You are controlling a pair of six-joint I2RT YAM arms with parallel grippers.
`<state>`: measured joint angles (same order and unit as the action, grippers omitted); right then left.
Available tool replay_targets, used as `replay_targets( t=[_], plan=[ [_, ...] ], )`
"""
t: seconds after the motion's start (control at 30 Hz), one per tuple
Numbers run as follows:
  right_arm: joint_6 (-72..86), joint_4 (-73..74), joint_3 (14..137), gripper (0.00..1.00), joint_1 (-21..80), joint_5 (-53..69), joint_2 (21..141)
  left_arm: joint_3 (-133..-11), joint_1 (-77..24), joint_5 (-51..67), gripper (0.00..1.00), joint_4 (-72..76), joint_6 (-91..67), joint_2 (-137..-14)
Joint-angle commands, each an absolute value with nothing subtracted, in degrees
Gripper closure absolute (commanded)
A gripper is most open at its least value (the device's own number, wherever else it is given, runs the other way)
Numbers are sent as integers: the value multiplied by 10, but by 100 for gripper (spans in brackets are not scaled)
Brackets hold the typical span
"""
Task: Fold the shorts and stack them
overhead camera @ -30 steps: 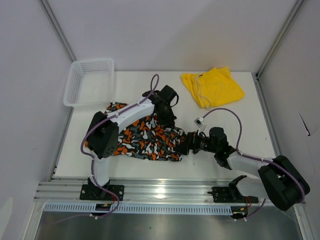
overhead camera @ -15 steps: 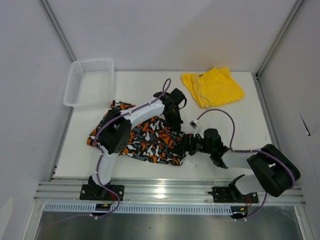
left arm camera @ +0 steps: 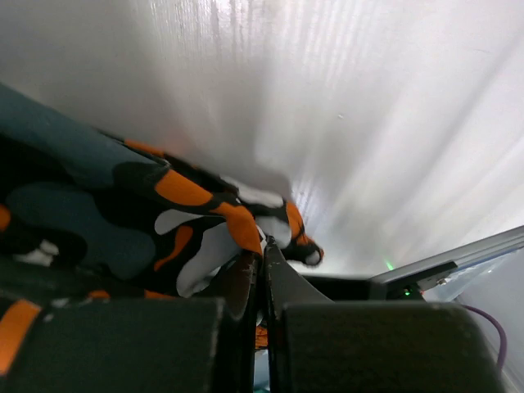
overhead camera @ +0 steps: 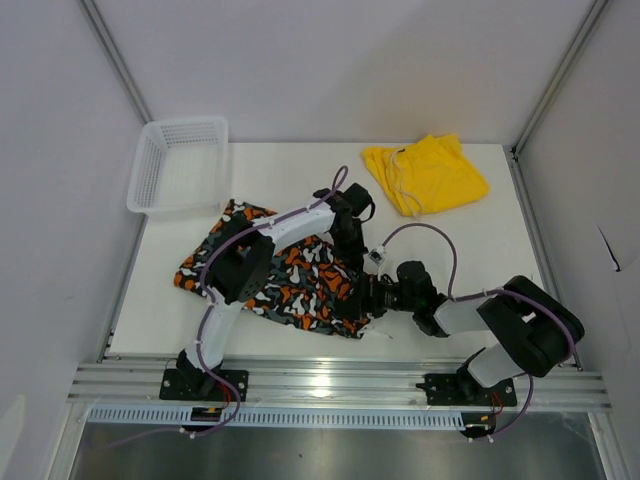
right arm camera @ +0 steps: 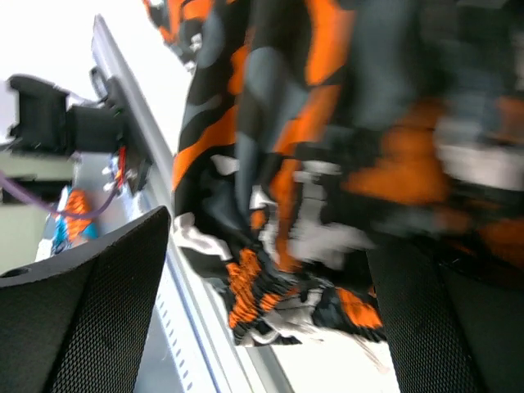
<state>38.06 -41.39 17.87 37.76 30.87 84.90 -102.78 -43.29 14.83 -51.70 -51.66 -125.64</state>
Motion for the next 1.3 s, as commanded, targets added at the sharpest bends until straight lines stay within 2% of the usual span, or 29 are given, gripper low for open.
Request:
replay_targets(
  t=[0.0, 0.13, 0.2, 0.37, 0.6, 0.7, 0.73, 0.8, 0.87, 0.9, 0.93, 1.1, 1.17, 1.27],
  plan=[
    [399, -473, 178, 0, 401, 356, 864, -1053, -434, 185, 100, -504, -497, -1287],
    [395, -497, 161, 6, 422, 362, 861, -1044, -434, 188, 100, -490, -496, -1299],
    [397, -501, 159, 18, 429, 366, 858, -1041, -434, 187, 100, -486, -493, -1306],
    [401, -508, 144, 60, 442, 348, 831, -1039, -433, 185, 100, -482, -487, -1322],
    [358, -457, 116, 59, 486, 310, 743, -1045, -427, 184, 100, -475, -490, -1324],
    [339, -420, 108, 65, 510, 293, 710, -1048, -427, 184, 100, -475, -490, -1327],
    [337, -404, 107, 73, 518, 289, 704, -1048, -427, 183, 100, -475, -491, -1328],
    [332, -385, 103, 73, 528, 278, 687, -1048, -426, 182, 100, -473, -492, -1328],
    [331, -377, 98, 70, 547, 257, 677, -1049, -426, 183, 100, -472, -492, -1328],
    [332, -372, 98, 64, 556, 249, 670, -1049, -425, 183, 100, -472, -493, -1330],
    [332, -374, 89, 53, 565, 243, 667, -1049, -425, 184, 100, -470, -493, -1331],
    [332, -402, 65, 52, 636, 197, 672, -1049, -425, 185, 100, -470, -492, -1332],
    [330, -399, 67, 49, 655, 179, 688, -1049, -425, 185, 100, -470, -492, -1331],
    [330, -399, 76, 53, 674, 156, 716, -1050, -425, 185, 100, -470, -492, -1330]
  ],
)
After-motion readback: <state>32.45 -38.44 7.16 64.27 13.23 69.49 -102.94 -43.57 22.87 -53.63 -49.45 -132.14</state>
